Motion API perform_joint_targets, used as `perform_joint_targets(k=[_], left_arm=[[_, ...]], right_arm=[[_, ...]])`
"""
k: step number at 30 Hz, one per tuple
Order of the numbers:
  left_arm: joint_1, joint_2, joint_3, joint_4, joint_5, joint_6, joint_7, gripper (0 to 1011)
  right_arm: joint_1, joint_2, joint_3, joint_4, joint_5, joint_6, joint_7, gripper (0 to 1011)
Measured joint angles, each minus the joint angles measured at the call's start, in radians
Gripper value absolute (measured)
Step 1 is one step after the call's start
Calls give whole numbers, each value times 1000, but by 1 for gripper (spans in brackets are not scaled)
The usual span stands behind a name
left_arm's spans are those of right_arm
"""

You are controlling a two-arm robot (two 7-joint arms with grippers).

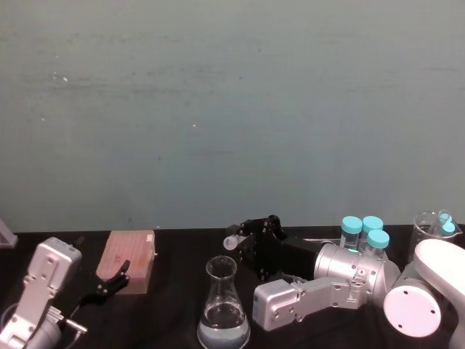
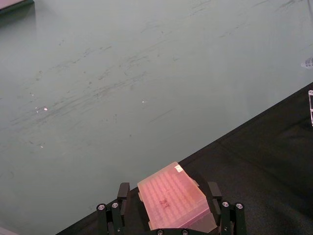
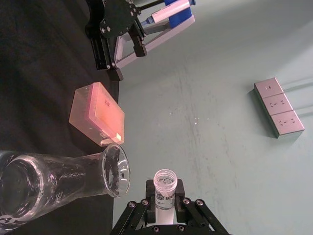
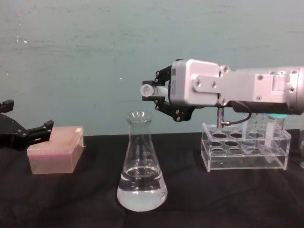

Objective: Pour the liquid from the test tube into the beaker using one hand.

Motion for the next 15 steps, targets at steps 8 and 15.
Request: perform_joint_targets(k=[8,15], left_arm=[[0,0,0,0,0,0,0,1000],[0,0,0,0,0,0,0,1000]], right_arm=[[7,7,-14,-3,-32,-2,-19,221],[15,10,-24,-4,-52,-3,-29,221]])
